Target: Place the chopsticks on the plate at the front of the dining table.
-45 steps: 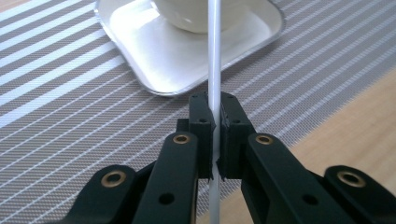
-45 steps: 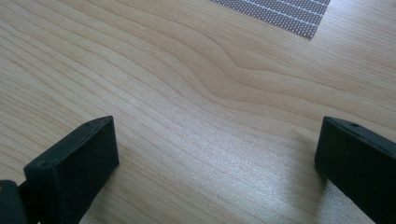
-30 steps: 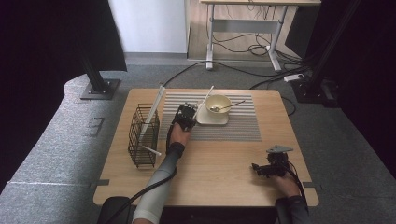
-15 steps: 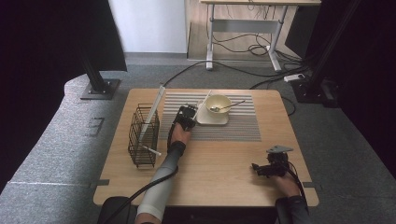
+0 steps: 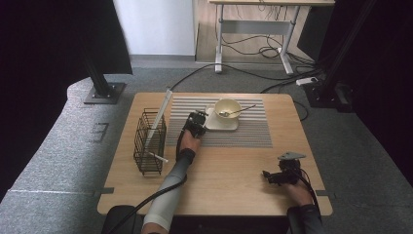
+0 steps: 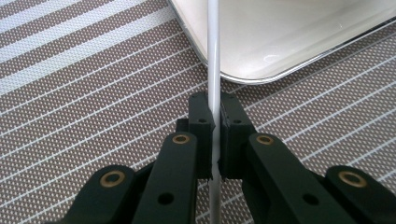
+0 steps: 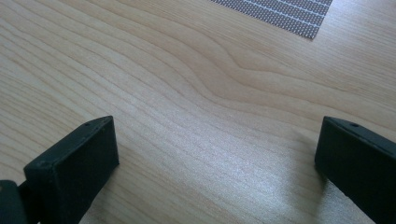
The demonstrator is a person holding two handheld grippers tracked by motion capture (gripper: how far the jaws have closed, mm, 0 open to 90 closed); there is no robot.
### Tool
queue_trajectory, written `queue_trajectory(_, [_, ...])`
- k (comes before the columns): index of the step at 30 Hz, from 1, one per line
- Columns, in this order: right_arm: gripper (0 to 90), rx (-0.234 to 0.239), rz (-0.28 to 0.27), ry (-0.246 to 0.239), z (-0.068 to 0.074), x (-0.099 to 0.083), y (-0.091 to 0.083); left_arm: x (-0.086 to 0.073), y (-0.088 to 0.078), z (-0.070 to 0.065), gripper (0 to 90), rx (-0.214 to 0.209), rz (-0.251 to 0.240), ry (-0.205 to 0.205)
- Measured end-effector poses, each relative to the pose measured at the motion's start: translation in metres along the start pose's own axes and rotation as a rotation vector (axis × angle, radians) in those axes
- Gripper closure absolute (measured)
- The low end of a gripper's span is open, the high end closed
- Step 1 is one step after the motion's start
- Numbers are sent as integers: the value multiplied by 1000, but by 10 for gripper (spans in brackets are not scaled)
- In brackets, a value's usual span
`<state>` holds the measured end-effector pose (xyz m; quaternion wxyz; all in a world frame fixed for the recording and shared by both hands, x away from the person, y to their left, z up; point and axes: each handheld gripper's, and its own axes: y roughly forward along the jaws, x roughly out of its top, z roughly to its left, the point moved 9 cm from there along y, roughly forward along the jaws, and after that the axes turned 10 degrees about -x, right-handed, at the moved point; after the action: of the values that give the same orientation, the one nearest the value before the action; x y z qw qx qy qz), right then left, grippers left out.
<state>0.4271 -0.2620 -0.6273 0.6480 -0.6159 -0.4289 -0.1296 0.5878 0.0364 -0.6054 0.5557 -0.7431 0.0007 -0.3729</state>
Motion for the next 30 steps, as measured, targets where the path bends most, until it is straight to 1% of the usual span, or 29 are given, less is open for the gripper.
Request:
queue_trajectory(4, [0,1,0,-1,0,0,0,1,-1,-3,839,-8,3,1])
queue_trajectory(8, [0,1,0,-1,1,0,0,0,0,-6,826,-7,8,14])
queue_trajectory(10, [0,2,-1,-1,1,0,0,0,0,-9,800,-15,1,16])
queue_trajectory(11, [0,2,-1,-1,1,0,0,0,0,-9,766,-15,1,16])
queue_trajectory(12, [0,2,0,-1,1,0,0,1,-1,-9,766,-13,-8,20])
queue_trajectory(14, [0,2,0,-1,1,1,0,3,-6,-10,691,-12,-31,27])
queue_trajectory(15, [0,2,0,0,1,1,0,4,-8,-10,602,-12,-40,30])
queue_trajectory(16, [0,2,0,0,1,1,0,6,-11,-11,569,-18,-58,32])
queue_trajectory(17, [0,2,0,0,1,1,0,8,-18,-11,536,-27,-91,33])
queue_trajectory(18, [0,2,0,0,1,1,0,8,-18,-11,518,-27,-91,33])
queue_trajectory(19, [0,3,0,0,1,1,0,9,-21,-11,518,-38,-111,26])
queue_trajectory(20, [0,3,0,0,1,1,0,9,-23,-12,503,-46,-119,23])
queue_trajectory(22, [0,3,0,0,1,1,1,7,-25,-13,505,-60,-124,24])
queue_trajectory(23, [0,3,0,0,1,1,1,2,-24,-13,525,-64,-118,26])
queue_trajectory(25, [0,3,0,0,1,1,1,-1,-23,-13,536,-66,-110,27])
queue_trajectory(27, [0,3,0,0,1,1,1,-6,-21,-12,569,-65,-95,30])
queue_trajectory(28, [0,3,0,0,1,1,1,-11,-20,-13,608,-65,-89,32])
queue_trajectory(30, [0,3,0,0,1,1,1,-13,-20,-13,625,-65,-87,36])
